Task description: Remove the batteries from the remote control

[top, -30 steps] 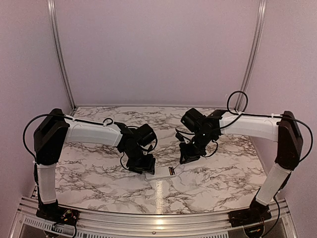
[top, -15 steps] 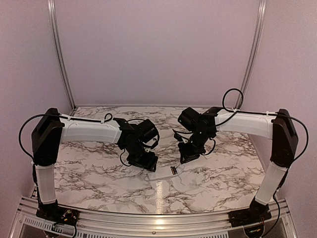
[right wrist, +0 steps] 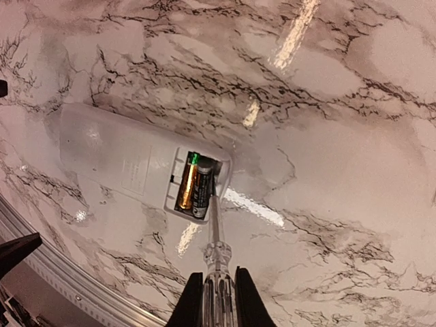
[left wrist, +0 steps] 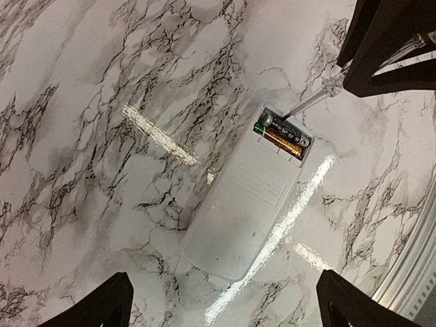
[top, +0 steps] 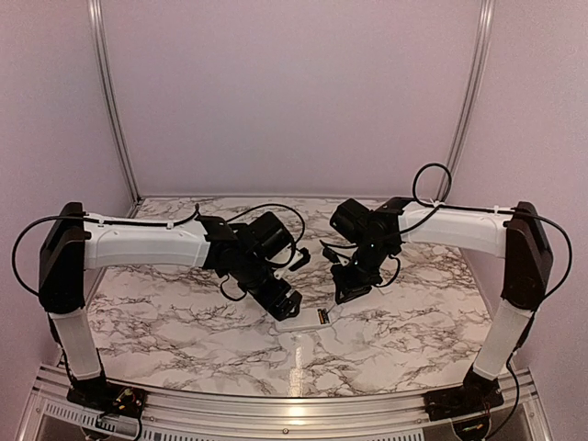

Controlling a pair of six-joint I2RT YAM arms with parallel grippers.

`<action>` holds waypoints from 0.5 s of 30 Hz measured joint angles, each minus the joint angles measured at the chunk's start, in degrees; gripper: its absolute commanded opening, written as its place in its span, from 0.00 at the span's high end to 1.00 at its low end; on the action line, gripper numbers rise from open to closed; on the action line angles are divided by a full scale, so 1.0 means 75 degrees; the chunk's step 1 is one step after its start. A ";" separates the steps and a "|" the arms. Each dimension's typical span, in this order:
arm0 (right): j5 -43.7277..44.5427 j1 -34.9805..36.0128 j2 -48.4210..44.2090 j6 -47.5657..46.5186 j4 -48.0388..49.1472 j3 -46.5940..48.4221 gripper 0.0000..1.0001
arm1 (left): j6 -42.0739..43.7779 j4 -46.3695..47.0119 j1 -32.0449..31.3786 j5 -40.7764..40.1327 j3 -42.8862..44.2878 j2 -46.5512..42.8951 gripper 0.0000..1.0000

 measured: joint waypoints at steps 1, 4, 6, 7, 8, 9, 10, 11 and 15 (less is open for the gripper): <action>0.0000 0.0000 0.0000 -0.0015 0.0000 0.0000 1.00 | 0.0128 0.0117 0.0000 -0.0131 -0.0105 -0.0172 0.01; 0.0000 0.0003 0.0000 -0.0020 0.0000 0.0000 1.00 | 0.0565 0.0717 0.0000 -0.0583 -0.0662 -0.0944 0.01; 0.0000 0.0003 0.0000 -0.0020 0.0000 0.0000 1.00 | 0.0901 0.1215 0.0009 -0.0787 -0.1125 -0.1411 0.01; 0.0000 0.0003 0.0000 -0.0020 -0.0003 0.0000 1.00 | 0.1169 0.1641 0.0017 -0.0810 -0.1518 -0.1705 0.01; 0.0000 0.0003 0.0000 -0.0020 0.0000 0.0000 1.00 | 0.1355 0.1891 0.0020 -0.0804 -0.1784 -0.1883 0.01; 0.0000 0.0003 0.0003 -0.0017 -0.0003 0.0000 1.00 | 0.1597 0.2162 0.0020 -0.0743 -0.2081 -0.2049 0.01; -0.0003 0.0003 0.0009 -0.0017 -0.0006 0.0006 1.00 | 0.1842 0.2352 0.0020 -0.0638 -0.2314 -0.2136 0.01; -0.0003 0.0006 0.0023 -0.0017 -0.0020 0.0026 1.00 | 0.2075 0.2498 0.0020 -0.0498 -0.2486 -0.2159 0.01; -0.0003 0.0006 0.0114 -0.0017 -0.0061 0.0134 1.00 | 0.2973 0.2626 0.0020 0.0035 -0.2632 -0.1993 0.02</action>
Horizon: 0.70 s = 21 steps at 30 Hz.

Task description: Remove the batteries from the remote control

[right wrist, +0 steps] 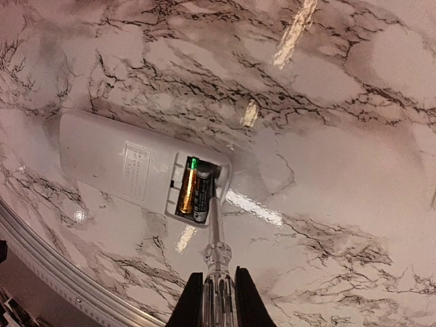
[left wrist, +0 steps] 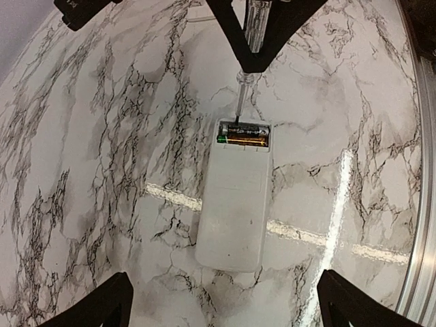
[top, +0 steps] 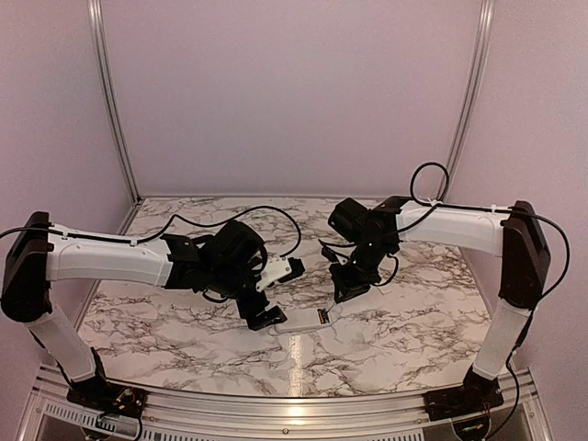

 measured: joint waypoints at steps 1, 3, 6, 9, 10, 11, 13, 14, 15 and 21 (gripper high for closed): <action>0.0000 0.0000 0.0015 0.0000 0.0006 0.0020 1.00 | 0.0248 0.0017 0.0003 0.0146 0.0026 0.0073 0.02; -0.0003 0.0000 0.0029 0.0000 -0.0003 0.0029 1.00 | 0.0609 0.0047 0.0047 0.0414 0.0070 0.0242 0.03; -0.0006 0.0026 0.0076 0.0003 -0.0050 0.0108 1.00 | 0.1046 0.0055 0.0184 0.0801 0.0256 0.0609 0.05; -0.0009 0.0029 0.0128 0.0003 -0.0082 0.0175 1.00 | 0.1361 0.0055 0.0323 0.1008 0.0443 0.1003 0.06; -0.0009 0.0032 0.0137 0.0003 -0.0099 0.0192 1.00 | 0.1440 0.0055 0.0358 0.1046 0.0495 0.1128 0.07; -0.0009 0.0035 0.0152 0.0006 -0.0114 0.0213 1.00 | 0.1507 0.0061 0.0382 0.1049 0.0533 0.1241 0.07; -0.0009 0.0035 0.0163 0.0012 -0.0128 0.0236 1.00 | 0.1603 0.0079 0.0388 0.1043 0.0539 0.1373 0.08; -0.0009 0.0035 0.0166 0.0032 -0.0134 0.0239 1.00 | 0.1617 0.0105 0.0388 0.1032 0.0539 0.1422 0.08; -0.0009 0.0035 0.0166 0.0047 -0.0143 0.0242 1.00 | 0.1632 0.0137 0.0388 0.1017 0.0539 0.1469 0.09; -0.0009 0.0035 0.0169 0.0111 -0.0166 0.0256 1.00 | 0.1652 0.0286 0.0385 0.1026 0.0560 0.1792 0.11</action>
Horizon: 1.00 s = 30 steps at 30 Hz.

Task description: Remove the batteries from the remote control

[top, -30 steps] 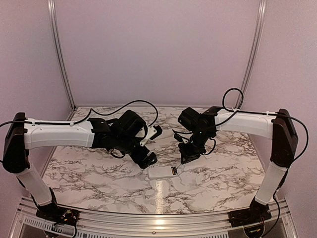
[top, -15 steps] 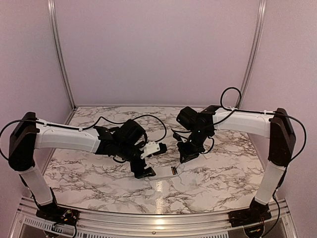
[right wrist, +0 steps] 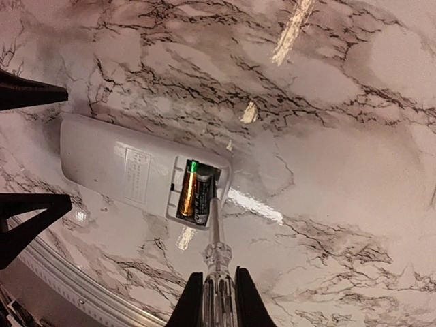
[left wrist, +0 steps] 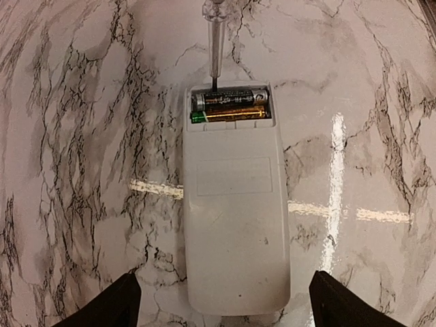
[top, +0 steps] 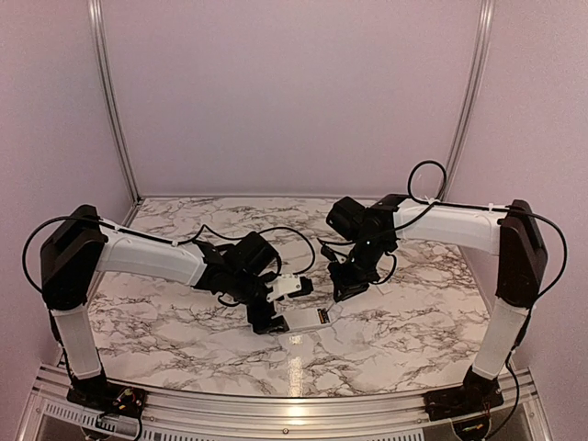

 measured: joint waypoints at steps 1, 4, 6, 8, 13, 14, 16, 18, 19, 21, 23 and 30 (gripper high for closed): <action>-0.0006 0.0000 0.0000 0.0003 0.0003 0.0000 1.00 | 0.0000 0.0000 0.0000 0.0006 0.0015 0.0047 0.12; -0.0015 0.0000 0.0000 0.0009 -0.0006 0.0000 1.00 | -0.0009 0.0009 0.0000 0.0020 0.0111 0.0198 0.14; -0.0017 0.0000 0.0000 0.0009 -0.0017 0.0000 1.00 | -0.0029 0.0067 0.0000 0.0023 0.0157 0.0286 0.14; -0.0017 0.0000 0.0000 0.0006 -0.0035 0.0000 1.00 | -0.0044 0.0163 0.0000 0.0023 0.0178 0.0367 0.14; -0.0029 0.0000 0.0000 0.0003 -0.0052 0.0000 1.00 | -0.0085 0.0367 0.0000 0.0108 0.0184 0.0568 0.16; -0.0035 0.0000 0.0000 0.0003 -0.0052 0.0000 1.00 | -0.0096 0.0428 0.0000 0.0140 0.0172 0.0600 0.16; -0.0044 0.0000 0.0000 -0.0003 -0.0061 0.0000 1.00 | -0.0149 0.0600 0.0000 0.0178 0.0087 0.0609 0.18; -0.0047 0.0000 0.0000 -0.0012 -0.0079 0.0000 1.00 | -0.0227 0.0746 -0.0012 0.0221 0.0003 0.0612 0.20; -0.0047 0.0000 0.0000 -0.0017 -0.0093 0.0000 1.00 | -0.0251 0.0825 -0.0020 0.0230 -0.0041 0.0612 0.20; -0.0050 0.0000 0.0000 -0.0023 -0.0111 0.0009 1.00 | -0.0265 0.0968 -0.0041 0.0248 -0.0122 0.0612 0.21; -0.0055 0.0000 0.0003 -0.0026 -0.0134 0.0017 1.00 | -0.0265 0.1116 -0.0087 0.0251 -0.0213 0.0615 0.22; -0.0082 0.0000 0.0163 -0.0050 -0.0271 0.0230 1.00 | -0.0373 0.1568 -0.0181 0.0248 -0.0551 0.0621 0.36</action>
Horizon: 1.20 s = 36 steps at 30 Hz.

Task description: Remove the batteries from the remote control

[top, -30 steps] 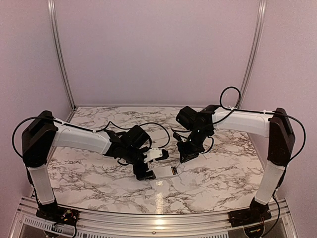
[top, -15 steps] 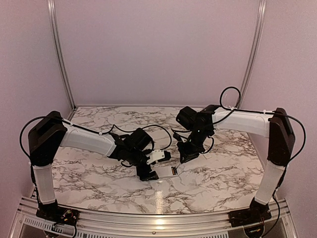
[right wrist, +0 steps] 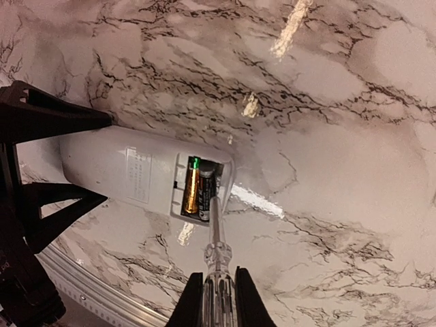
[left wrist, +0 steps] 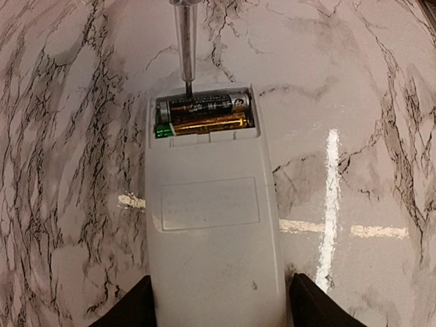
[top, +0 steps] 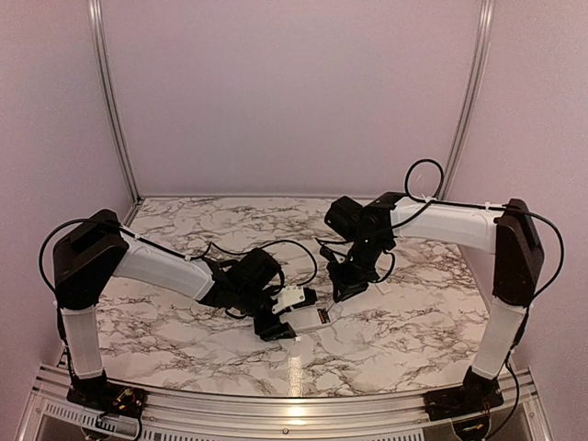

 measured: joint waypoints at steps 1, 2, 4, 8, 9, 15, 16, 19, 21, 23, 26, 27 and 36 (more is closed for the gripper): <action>-0.0006 0.0000 0.0017 -0.0003 -0.0006 0.0023 1.00 | -0.0017 0.0029 0.0000 0.0009 -0.0012 0.0003 0.38; -0.0020 0.0000 0.0041 -0.0006 -0.0012 0.0044 1.00 | -0.0020 0.0050 0.0000 0.0012 -0.0015 0.0009 0.40; -0.0026 0.0000 0.0061 -0.0009 -0.0041 0.0079 1.00 | -0.0052 0.0096 0.0000 0.0003 -0.0029 0.0017 0.45; -0.0026 0.0000 0.0085 -0.0035 -0.0102 0.0122 1.00 | -0.0055 0.0137 -0.0006 -0.0026 -0.0035 0.0023 0.56; -0.0026 0.0000 0.0082 -0.0041 -0.0111 0.0122 1.00 | -0.0055 0.0137 -0.0012 -0.0035 -0.0032 0.0023 0.60; -0.0026 0.0000 0.0082 -0.0064 -0.0119 0.0122 1.00 | -0.0038 0.0137 -0.0044 -0.0137 -0.0032 0.0020 0.75; -0.0026 0.0000 0.0082 -0.0061 -0.0119 0.0122 1.00 | -0.0035 0.0134 -0.0052 -0.0160 -0.0032 0.0015 0.79; -0.0026 0.0000 0.0082 -0.0064 -0.0119 0.0122 1.00 | -0.0020 0.0117 -0.0093 -0.0268 -0.0032 -0.0012 0.87; -0.0029 0.0000 0.0082 -0.0064 -0.0119 0.0122 1.00 | -0.0003 0.0096 -0.0122 -0.0350 -0.0032 -0.0032 0.92; -0.0035 0.0000 0.0082 -0.0061 -0.0119 0.0122 1.00 | 0.0009 0.0079 -0.0160 -0.0458 -0.0032 -0.0050 0.98; -0.0073 0.0000 0.0067 -0.0064 -0.0114 0.0122 1.00 | 0.0012 0.0032 -0.0207 -0.0644 -0.0023 -0.0076 1.00; -0.0108 0.0000 0.0064 -0.0061 -0.0099 0.0122 1.00 | 0.0015 0.0026 -0.0227 -0.0726 -0.0023 -0.0090 1.00; -0.0283 -0.0003 0.0000 -0.0058 0.0082 0.0041 1.00 | 0.0032 -0.0093 -0.0440 -0.1393 -0.0023 -0.0210 1.00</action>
